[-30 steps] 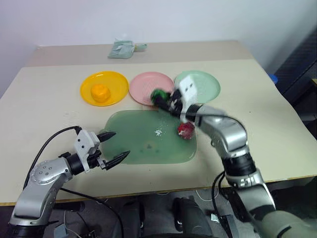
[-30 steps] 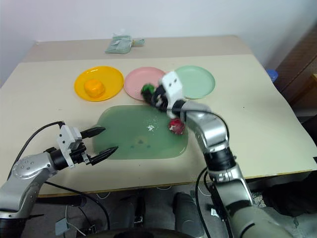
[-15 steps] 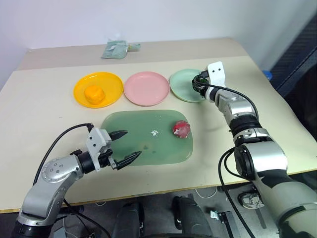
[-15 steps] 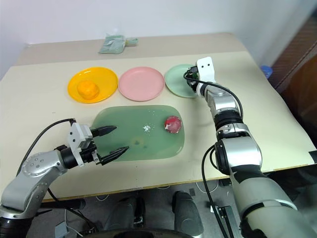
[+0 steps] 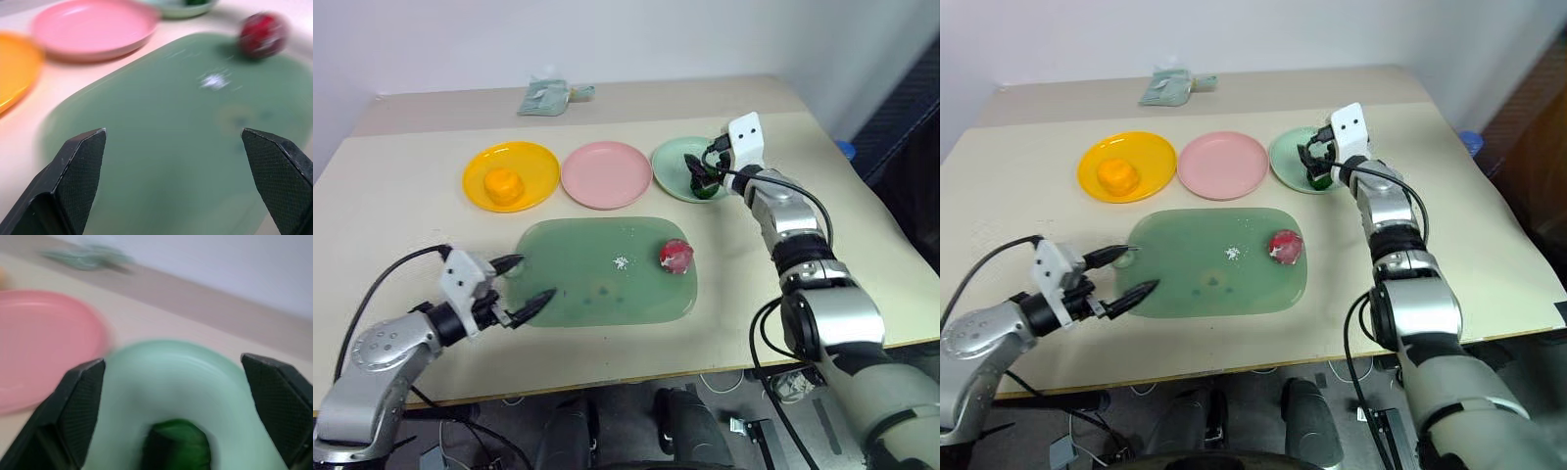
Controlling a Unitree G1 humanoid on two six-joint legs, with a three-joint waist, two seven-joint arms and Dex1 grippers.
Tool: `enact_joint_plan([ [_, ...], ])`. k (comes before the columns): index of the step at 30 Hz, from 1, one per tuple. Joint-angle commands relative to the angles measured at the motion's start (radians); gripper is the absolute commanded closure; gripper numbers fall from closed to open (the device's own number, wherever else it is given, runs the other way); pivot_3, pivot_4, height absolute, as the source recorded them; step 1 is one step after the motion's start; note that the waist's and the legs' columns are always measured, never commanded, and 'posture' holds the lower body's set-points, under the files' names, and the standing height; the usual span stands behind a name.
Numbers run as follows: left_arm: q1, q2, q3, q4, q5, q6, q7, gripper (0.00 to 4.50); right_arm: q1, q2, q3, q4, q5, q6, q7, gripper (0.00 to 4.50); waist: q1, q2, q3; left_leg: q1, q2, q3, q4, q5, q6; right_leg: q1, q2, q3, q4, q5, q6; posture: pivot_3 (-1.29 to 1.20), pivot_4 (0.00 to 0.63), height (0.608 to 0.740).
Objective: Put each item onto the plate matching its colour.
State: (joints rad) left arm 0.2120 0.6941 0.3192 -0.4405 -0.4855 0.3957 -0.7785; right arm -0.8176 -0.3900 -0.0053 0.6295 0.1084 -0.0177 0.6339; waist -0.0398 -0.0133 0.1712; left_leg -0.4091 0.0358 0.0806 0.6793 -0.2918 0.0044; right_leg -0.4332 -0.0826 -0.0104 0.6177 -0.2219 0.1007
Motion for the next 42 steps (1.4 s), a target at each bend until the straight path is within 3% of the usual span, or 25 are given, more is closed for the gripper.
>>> enact_joint_plan([
  [1,0.014,0.023,0.041,-0.013,-0.011,-0.023,-0.032,0.0,0.152,-0.052,0.026,-0.386,0.106,0.121,0.148,0.01,0.004,0.0,0.0,0.0,0.0,0.0,0.0,0.0,0.0,0.0,0.0,0.0,0.0,0.0,0.0,0.0,0.15,0.74],
  [5,0.008,0.035,0.022,-0.046,-0.032,0.002,-0.048,0.0,0.309,-0.105,0.026,-0.646,0.171,0.294,0.187,0.01,0.004,0.0,0.0,0.001,0.0,0.001,0.002,0.0,0.001,0.001,-0.002,0.0,0.0,-0.002,-0.004,0.0,0.15,0.74],
  [11,0.022,0.05,-0.015,-0.09,-0.033,0.014,-0.087,0.0,0.43,-0.152,0.003,-0.832,0.231,0.43,0.18,0.01,0.004,0.0,0.0,0.002,0.0,0.001,0.002,0.0,0.0,0.001,-0.002,0.0,0.0,-0.002,-0.004,0.0,0.15,0.74],
  [35,0.061,-0.023,-0.157,0.001,0.051,-0.195,-0.164,0.0,0.494,-0.136,0.073,-0.737,0.148,0.427,0.133,0.01,0.027,-0.001,0.0,0.001,-0.002,0.001,0.003,-0.001,0.001,0.001,0.0,0.0,-0.001,-0.002,-0.004,0.0,0.15,0.74],
  [38,0.058,-0.03,-0.168,0.001,0.059,-0.2,-0.16,0.0,0.496,-0.131,0.07,-0.744,0.154,0.434,0.135,0.75,0.027,-0.001,0.0,0.001,-0.002,0.001,0.003,-0.001,0.001,0.001,0.0,0.001,-0.001,-0.002,-0.004,0.0,0.15,0.74],
  [41,0.054,-0.03,-0.173,-0.006,0.063,-0.196,-0.153,0.0,0.492,-0.124,0.06,-0.753,0.162,0.443,0.126,2.21,0.027,-0.001,0.0,0.001,-0.002,0.001,0.003,-0.001,0.001,0.001,0.0,0.001,-0.001,-0.002,-0.004,0.0,0.15,0.74],
  [42,0.053,-0.029,-0.174,-0.007,0.063,-0.195,-0.151,0.0,0.492,-0.123,0.059,-0.755,0.163,0.444,0.124,2.51,0.027,-0.001,0.0,0.001,-0.002,0.001,0.003,-0.001,0.001,0.001,0.0,0.001,-0.001,-0.002,-0.004,0.0,0.15,0.74],
])
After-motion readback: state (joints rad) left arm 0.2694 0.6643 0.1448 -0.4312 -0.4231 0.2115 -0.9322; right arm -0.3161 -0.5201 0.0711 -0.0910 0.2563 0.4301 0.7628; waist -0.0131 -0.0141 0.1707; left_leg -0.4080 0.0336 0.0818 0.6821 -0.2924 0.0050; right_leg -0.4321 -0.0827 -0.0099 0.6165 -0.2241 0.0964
